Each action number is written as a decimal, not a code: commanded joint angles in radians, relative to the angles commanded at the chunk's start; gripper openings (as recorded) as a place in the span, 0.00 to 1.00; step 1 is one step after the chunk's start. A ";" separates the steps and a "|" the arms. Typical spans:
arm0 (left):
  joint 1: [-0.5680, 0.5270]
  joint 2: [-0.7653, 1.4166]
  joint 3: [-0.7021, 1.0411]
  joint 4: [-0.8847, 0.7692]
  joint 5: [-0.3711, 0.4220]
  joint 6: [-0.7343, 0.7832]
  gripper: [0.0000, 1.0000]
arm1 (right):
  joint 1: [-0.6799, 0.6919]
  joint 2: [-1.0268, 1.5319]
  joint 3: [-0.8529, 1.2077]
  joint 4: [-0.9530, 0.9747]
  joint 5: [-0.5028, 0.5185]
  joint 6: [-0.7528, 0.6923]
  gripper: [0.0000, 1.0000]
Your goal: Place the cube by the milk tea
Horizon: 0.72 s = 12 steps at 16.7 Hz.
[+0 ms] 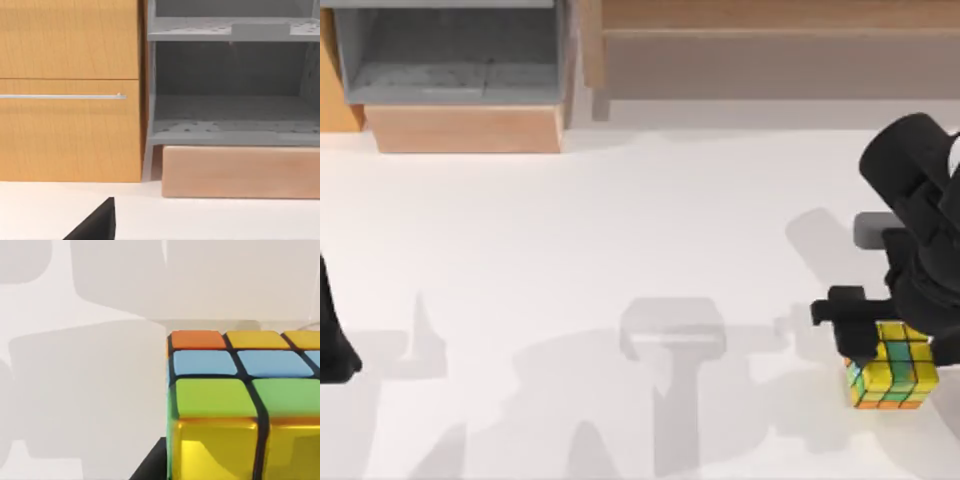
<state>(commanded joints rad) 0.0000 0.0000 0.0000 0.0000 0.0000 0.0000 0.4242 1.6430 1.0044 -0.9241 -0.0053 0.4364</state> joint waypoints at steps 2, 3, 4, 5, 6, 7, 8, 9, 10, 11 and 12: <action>0.000 0.000 0.000 0.000 0.000 0.000 1.00 | 0.000 0.002 -0.002 0.000 0.001 -0.001 0.00; 0.000 0.000 0.000 0.000 0.000 0.000 1.00 | 0.000 0.002 -0.002 0.000 0.001 -0.001 0.00; 0.000 0.000 0.000 0.000 0.000 0.000 1.00 | 0.000 0.002 -0.002 0.000 0.001 -0.001 0.00; 0.000 0.000 0.000 0.000 0.000 0.000 1.00 | 0.000 0.002 -0.002 0.000 0.001 -0.001 0.00; 0.000 0.000 0.000 0.000 0.000 0.000 1.00 | 0.000 0.002 -0.002 0.000 0.001 -0.001 0.08; 0.000 0.000 0.000 0.000 0.000 0.000 1.00 | 0.000 0.002 -0.002 0.000 0.001 -0.001 0.15; 0.000 0.000 0.000 0.000 0.000 0.000 1.00 | 0.000 0.002 -0.002 0.000 0.001 -0.001 0.23; 0.000 0.000 0.000 0.000 0.000 0.000 1.00 | 0.000 0.002 -0.002 0.000 0.001 -0.001 0.30; 0.000 0.000 0.000 0.000 0.000 0.000 1.00 | 0.000 0.002 -0.002 0.000 0.001 -0.001 0.38; 0.000 0.000 0.000 0.000 0.000 0.000 1.00 | 0.000 0.002 -0.002 0.000 0.001 -0.001 0.45; 0.000 0.000 0.000 0.000 0.000 0.000 1.00 | 0.000 0.002 -0.002 0.000 0.001 -0.001 0.53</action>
<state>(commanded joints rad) 0.0000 0.0000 0.0000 0.0000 0.0000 0.0000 0.4238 1.6451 1.0022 -0.9239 -0.0044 0.4356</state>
